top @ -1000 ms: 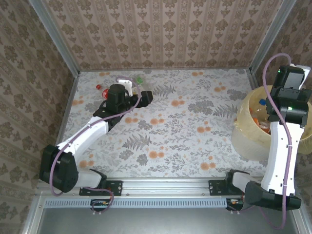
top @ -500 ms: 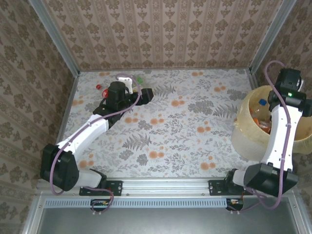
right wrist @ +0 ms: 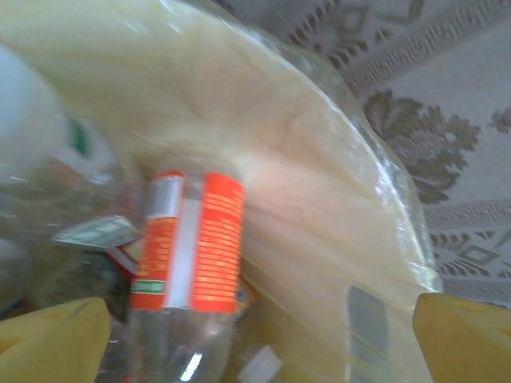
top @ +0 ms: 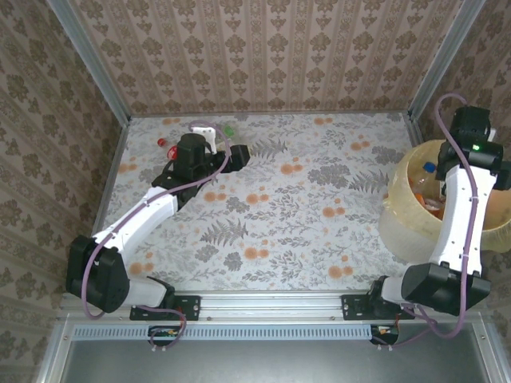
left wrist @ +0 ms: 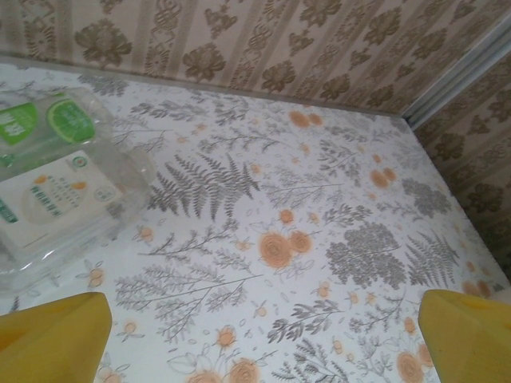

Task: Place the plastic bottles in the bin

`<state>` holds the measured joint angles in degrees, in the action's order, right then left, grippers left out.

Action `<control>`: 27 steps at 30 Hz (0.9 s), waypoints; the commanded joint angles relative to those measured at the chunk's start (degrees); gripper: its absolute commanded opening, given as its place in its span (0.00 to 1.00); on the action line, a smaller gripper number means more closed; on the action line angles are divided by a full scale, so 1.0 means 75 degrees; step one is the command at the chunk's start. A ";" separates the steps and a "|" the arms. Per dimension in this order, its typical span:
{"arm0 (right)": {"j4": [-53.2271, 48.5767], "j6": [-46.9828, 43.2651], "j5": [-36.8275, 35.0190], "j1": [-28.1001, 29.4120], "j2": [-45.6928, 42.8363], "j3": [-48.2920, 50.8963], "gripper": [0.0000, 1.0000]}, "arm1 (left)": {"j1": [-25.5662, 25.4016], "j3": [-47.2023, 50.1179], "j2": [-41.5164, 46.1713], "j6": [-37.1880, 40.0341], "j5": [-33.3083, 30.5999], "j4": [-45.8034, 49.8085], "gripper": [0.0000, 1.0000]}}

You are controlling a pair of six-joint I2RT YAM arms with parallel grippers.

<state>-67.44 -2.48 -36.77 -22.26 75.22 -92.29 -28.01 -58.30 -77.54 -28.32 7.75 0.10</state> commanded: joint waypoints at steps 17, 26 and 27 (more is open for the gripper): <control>0.2097 0.1175 0.0806 0.3145 -0.1629 0.0438 1.00 | 0.0965 -0.1658 -0.1443 0.0853 -0.0462 0.1768 1.00; 0.4614 0.2456 0.4123 0.3758 -0.2715 0.2179 1.00 | 0.1744 -0.4296 -0.4440 0.2029 -0.0442 0.3197 1.00; 0.4732 0.2508 0.4276 0.3792 -0.2739 0.2273 1.00 | 0.1794 -0.4492 -0.4670 0.2097 -0.0332 0.3209 1.00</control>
<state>-40.05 12.23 -14.48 5.39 54.72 -77.67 -16.38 -87.48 -107.85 -17.32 3.01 18.63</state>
